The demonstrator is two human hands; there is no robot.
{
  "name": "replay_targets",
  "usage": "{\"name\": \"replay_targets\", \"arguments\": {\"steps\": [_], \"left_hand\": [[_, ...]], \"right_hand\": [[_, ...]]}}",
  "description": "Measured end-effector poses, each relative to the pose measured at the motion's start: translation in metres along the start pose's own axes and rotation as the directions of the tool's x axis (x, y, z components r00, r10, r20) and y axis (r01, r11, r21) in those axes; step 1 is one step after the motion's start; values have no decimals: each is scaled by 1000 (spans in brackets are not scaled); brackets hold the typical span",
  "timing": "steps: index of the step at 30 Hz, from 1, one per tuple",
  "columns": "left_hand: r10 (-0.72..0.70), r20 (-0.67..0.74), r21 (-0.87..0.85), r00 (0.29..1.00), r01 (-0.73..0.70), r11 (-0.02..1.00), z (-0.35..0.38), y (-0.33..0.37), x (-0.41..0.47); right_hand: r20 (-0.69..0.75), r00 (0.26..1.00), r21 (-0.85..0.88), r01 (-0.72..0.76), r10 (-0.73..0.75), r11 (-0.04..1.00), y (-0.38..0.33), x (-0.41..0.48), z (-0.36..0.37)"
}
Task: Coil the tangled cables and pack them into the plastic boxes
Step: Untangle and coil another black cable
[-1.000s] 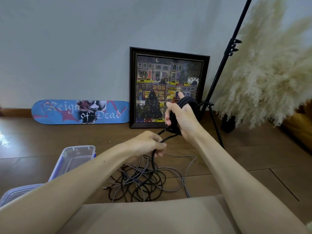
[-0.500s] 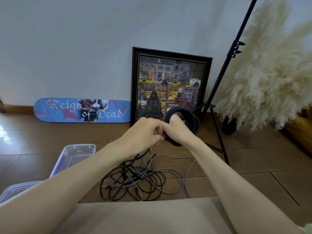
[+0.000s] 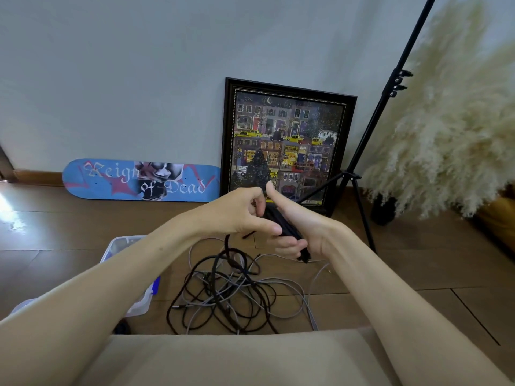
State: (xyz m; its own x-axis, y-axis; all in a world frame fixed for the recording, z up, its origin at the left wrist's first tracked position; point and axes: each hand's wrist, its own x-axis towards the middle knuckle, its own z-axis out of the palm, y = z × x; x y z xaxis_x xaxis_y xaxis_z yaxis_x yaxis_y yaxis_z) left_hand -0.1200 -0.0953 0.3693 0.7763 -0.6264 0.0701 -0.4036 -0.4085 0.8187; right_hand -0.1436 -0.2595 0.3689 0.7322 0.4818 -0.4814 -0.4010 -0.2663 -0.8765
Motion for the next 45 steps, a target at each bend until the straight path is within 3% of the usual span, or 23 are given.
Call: {"name": "replay_targets", "arguments": {"steps": [3, 5, 11, 14, 18, 22, 25, 32, 38, 45], "left_hand": [[-46, 113, -158, 993, 64, 985, -9, -4, -1], [-41, 144, -176, 989, 67, 982, -16, -4, -3], [88, -128, 6, 988, -88, 996, -22, -9, 4], [108, -171, 29, 979, -104, 994, -19, -13, 7], [112, -157, -36, 981, -119, 992, -17, -13, 11], [63, -188, -164, 980, -95, 982, -24, -16, 14], [50, -155, -250, 987, -88, 964, -27, -22, 12], [19, -167, -402, 986, -85, 911, -7, -27, 12], [-109, -120, -181, 987, 87, 980, 12, -41, 22], [-202, -81, -156, 976, 188, 970, 39, -35, 32]], "right_hand": [[35, 999, 57, -18, 16, 998, -2, -6, -3], [78, 996, 39, -38, 35, 999, -2, -8, -3], [211, 976, 24, -58, 52, 998, -4, -8, -1], [276, 961, 54, -39, 23, 998, -2, -9, -4], [382, 923, 221, -42, -47, 974, 0, -7, -7], [542, 814, 428, -52, -211, 902, 0, -6, -15], [569, 765, 537, -67, -302, 841, -1, -9, -21], [425, 791, 670, 52, -440, 740, -1, -12, -27], [211, 801, 795, 193, -560, 575, -2, -5, -22], [-162, 787, 809, 451, -595, 377, -4, -3, -20]]}}
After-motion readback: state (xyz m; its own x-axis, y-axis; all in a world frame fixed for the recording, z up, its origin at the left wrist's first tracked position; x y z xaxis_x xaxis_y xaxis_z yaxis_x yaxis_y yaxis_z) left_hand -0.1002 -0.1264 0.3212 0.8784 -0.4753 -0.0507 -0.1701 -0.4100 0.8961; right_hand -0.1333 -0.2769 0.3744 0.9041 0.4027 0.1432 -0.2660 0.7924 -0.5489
